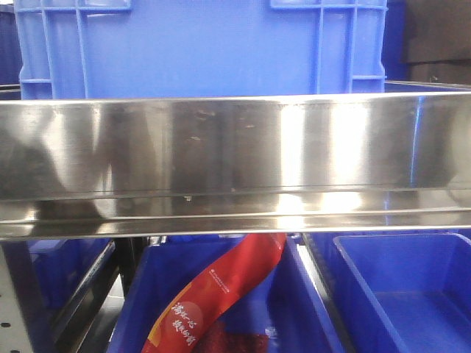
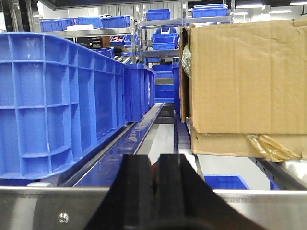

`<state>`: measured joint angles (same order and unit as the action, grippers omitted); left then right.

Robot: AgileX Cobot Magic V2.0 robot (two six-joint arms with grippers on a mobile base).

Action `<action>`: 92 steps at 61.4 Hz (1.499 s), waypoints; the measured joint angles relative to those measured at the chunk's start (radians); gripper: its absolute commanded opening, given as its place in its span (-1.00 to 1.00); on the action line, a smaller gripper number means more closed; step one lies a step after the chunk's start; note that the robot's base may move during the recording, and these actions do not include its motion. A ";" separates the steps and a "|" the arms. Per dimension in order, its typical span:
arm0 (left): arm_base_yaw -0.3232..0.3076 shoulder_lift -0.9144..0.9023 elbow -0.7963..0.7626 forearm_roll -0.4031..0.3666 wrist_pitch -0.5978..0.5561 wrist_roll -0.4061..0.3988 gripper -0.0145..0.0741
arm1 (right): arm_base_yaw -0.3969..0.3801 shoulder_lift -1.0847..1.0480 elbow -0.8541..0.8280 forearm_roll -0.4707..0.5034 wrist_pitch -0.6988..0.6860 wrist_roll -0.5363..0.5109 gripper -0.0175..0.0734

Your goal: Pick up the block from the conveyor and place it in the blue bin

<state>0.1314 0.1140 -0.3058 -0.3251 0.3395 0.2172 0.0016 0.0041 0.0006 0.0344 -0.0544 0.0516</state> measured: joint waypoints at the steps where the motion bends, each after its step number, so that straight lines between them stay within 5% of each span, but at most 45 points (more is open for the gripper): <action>1: 0.000 0.000 0.000 0.000 0.000 0.000 -0.92 | 0.000 0.000 0.000 0.000 0.000 0.000 -0.97; 21: 0.003 0.000 0.002 0.010 -0.006 0.000 -0.92 | 0.000 0.000 0.000 0.000 0.000 0.000 -0.97; 30: 0.000 -0.002 0.055 0.061 -0.104 -0.020 -0.92 | 0.000 0.000 0.000 0.000 0.000 0.000 -0.97; 34: -0.021 -0.004 0.094 0.120 -0.169 -0.067 -0.92 | 0.000 0.000 0.000 0.000 0.000 0.000 -0.97; 42: -0.083 -0.007 0.194 0.334 -0.302 -0.285 -0.92 | 0.000 0.000 0.000 0.000 0.000 0.000 -0.97; 50: -0.113 -0.018 0.289 0.411 -0.352 -0.369 -0.92 | 0.000 0.000 0.000 0.000 0.000 0.000 -0.97; 92: -0.113 -0.108 0.308 0.367 -0.330 -0.334 -0.92 | 0.000 -0.002 0.000 0.000 -0.003 0.000 -0.97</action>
<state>0.0189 0.0058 0.0021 0.0420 0.0092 -0.1169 0.0016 0.0025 0.0006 0.0344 -0.0570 0.0516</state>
